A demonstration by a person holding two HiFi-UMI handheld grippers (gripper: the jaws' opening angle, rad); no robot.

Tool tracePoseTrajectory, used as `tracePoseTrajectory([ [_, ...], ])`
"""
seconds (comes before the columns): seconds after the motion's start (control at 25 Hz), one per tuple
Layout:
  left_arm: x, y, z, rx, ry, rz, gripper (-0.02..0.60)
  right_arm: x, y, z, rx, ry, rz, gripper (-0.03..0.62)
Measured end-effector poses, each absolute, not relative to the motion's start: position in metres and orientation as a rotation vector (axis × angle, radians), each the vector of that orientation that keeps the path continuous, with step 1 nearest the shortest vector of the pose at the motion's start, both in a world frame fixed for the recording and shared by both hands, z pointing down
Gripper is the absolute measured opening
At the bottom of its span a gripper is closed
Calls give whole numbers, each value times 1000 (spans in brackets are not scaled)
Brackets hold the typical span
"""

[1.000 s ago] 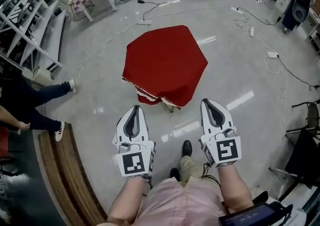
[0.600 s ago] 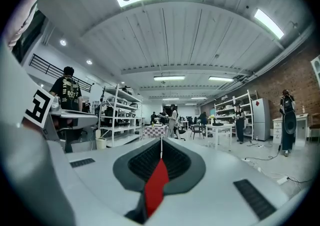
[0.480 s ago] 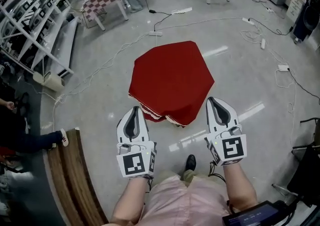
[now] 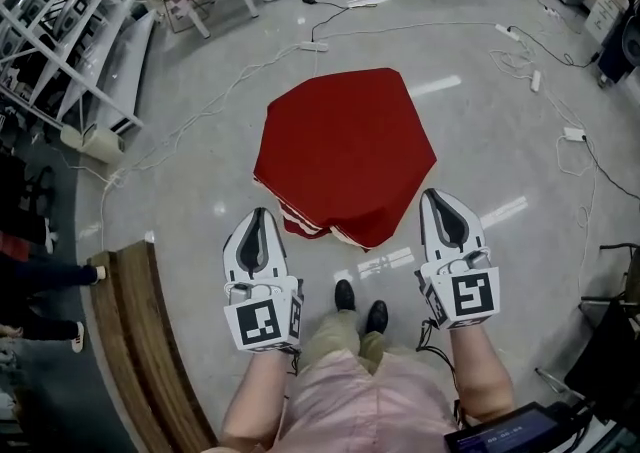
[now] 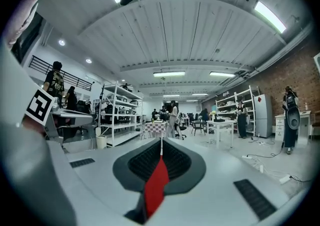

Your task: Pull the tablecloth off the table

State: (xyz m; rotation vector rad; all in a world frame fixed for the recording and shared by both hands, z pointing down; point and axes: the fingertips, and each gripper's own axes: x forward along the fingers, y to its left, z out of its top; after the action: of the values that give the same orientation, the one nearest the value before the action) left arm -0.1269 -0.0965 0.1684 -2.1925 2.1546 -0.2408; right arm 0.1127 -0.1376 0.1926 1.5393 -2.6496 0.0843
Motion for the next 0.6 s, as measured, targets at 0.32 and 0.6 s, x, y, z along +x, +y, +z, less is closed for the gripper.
tracePoseTrajectory([
  [0.32,-157,-115,228,-2191,2228,-312,32,104,-157,250,1512,-2593,135,18],
  [0.6,-177,-123,289,-2238,2260,-401,32,98,-166,316,1457,-2514,214,20],
])
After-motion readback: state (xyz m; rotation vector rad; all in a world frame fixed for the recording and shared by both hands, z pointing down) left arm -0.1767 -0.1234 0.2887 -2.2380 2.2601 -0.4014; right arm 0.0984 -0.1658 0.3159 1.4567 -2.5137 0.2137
